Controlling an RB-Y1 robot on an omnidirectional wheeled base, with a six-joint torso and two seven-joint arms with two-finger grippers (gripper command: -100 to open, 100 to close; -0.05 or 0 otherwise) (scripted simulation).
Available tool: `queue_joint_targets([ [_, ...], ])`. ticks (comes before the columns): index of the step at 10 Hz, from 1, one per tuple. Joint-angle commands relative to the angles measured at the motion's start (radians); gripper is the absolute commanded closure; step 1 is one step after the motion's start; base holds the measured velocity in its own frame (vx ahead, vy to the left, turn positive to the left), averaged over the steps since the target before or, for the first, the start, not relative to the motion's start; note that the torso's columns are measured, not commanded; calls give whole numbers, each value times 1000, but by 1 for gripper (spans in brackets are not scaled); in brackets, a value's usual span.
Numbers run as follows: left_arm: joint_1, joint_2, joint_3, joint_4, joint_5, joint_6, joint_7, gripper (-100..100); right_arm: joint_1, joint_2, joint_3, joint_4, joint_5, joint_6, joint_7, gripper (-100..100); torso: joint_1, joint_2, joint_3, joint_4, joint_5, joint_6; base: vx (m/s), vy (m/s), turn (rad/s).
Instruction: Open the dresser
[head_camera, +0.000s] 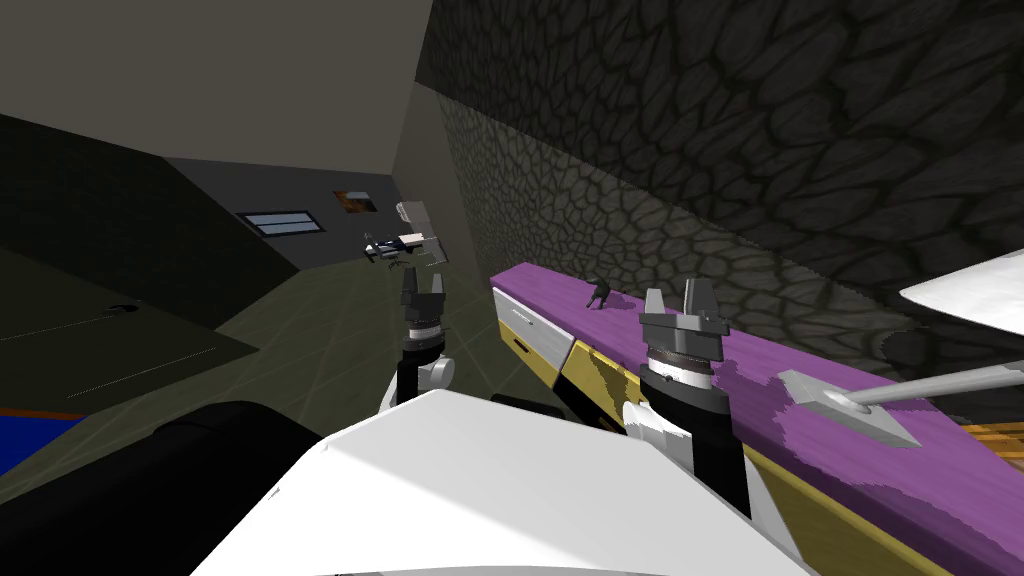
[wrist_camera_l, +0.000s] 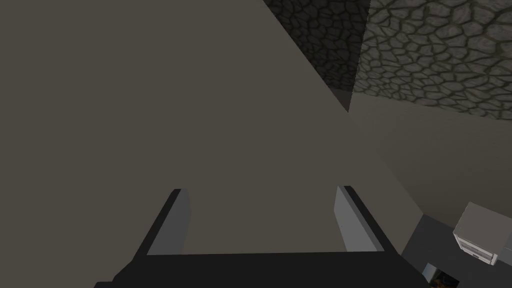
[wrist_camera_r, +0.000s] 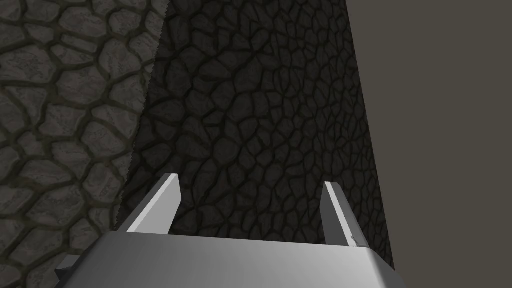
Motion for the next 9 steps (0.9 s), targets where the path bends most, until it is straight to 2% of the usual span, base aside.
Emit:
queue_joint_targets([
  [1,0,0,0,0,0,0,0,0,0,0,0,0,0,0,0,0,0,40,-82,41,0,0,0,0,0],
  [9,0,0,0,0,0,0,0,0,0,0,0,0,0,0,0,0,0,618,-1234,617,0,0,0,0,0],
])
